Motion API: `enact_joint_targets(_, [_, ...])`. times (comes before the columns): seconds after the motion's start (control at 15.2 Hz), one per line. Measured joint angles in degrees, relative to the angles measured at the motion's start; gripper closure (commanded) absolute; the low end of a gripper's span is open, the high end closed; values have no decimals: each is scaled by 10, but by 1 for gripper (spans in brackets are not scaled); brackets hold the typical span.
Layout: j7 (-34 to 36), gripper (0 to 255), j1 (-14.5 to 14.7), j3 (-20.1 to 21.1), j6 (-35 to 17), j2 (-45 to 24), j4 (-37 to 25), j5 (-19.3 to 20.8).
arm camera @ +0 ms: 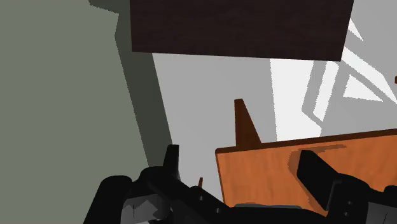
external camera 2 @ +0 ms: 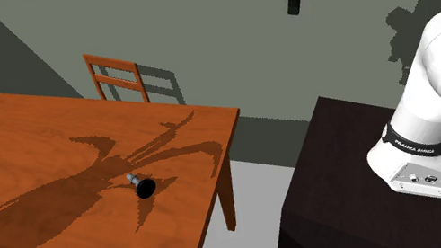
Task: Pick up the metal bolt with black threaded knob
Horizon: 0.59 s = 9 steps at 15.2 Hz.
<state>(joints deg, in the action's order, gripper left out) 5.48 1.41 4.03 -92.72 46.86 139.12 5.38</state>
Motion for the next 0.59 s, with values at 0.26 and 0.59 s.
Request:
enact_joint_targets(0.26, [18, 0, 4, 15, -25, -29, 3, -10])
enact_joint_targets(0.59, [68, 0, 15, 57, -86, -120, -14, -33])
